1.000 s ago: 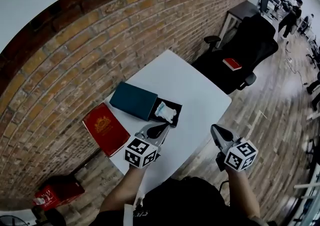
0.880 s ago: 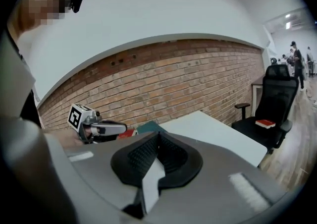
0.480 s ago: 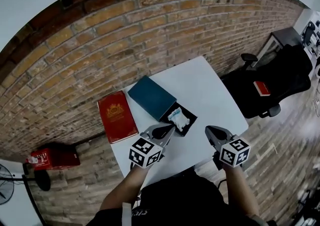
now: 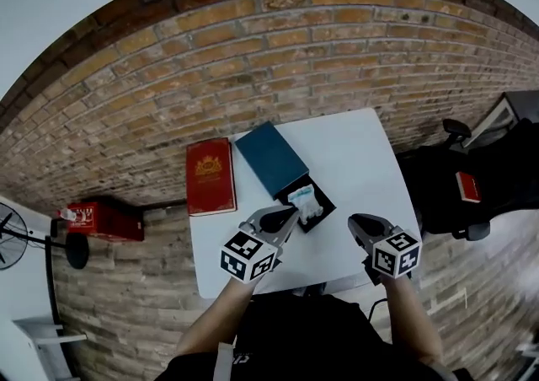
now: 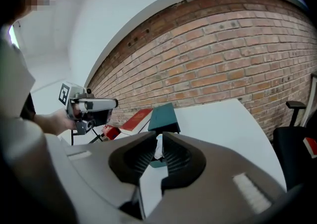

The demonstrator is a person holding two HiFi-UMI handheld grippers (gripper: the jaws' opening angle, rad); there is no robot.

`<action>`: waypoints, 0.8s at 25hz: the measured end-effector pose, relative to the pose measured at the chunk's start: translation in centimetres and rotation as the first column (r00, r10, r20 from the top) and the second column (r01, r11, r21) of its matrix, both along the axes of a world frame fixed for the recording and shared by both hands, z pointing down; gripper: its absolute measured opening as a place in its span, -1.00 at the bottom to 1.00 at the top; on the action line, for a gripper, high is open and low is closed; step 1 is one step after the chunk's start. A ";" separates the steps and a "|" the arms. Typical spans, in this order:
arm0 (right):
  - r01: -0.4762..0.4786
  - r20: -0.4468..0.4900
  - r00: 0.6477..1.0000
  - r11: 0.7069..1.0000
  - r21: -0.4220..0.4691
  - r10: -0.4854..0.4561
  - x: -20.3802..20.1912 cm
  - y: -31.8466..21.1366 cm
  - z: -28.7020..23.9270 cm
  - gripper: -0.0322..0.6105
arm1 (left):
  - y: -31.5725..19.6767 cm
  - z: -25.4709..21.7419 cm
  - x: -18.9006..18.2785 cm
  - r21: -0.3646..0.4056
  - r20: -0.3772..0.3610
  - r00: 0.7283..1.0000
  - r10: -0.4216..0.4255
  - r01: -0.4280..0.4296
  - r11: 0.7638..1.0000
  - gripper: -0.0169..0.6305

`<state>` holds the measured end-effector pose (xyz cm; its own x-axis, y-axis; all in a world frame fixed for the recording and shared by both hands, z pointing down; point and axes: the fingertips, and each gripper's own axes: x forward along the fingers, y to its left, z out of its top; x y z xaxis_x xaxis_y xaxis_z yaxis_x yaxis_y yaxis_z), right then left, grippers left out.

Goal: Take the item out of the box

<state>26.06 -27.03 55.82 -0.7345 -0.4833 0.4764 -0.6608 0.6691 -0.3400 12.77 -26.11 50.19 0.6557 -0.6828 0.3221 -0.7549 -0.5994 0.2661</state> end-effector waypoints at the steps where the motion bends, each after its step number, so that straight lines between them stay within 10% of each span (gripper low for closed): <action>1: 0.017 -0.010 1.000 1.000 -0.003 -0.017 0.0 -0.3 0.4 -0.78 | 0.2 0.0 -0.1 0.001 0.007 1.000 -0.013 0.013 1.000 -0.93; 20: 0.204 -0.239 0.946 0.975 -0.082 -0.218 -10.9 -3.8 8.2 -0.52 | 0.9 0.6 -6.6 0.006 -0.033 0.995 -0.098 0.098 0.995 -0.93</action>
<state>15.19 -30.79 64.00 -0.6739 -0.2975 0.6763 -0.5739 0.7872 -0.2256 6.18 -25.20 50.77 0.5954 -0.7470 0.2960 -0.8013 -0.5249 0.2871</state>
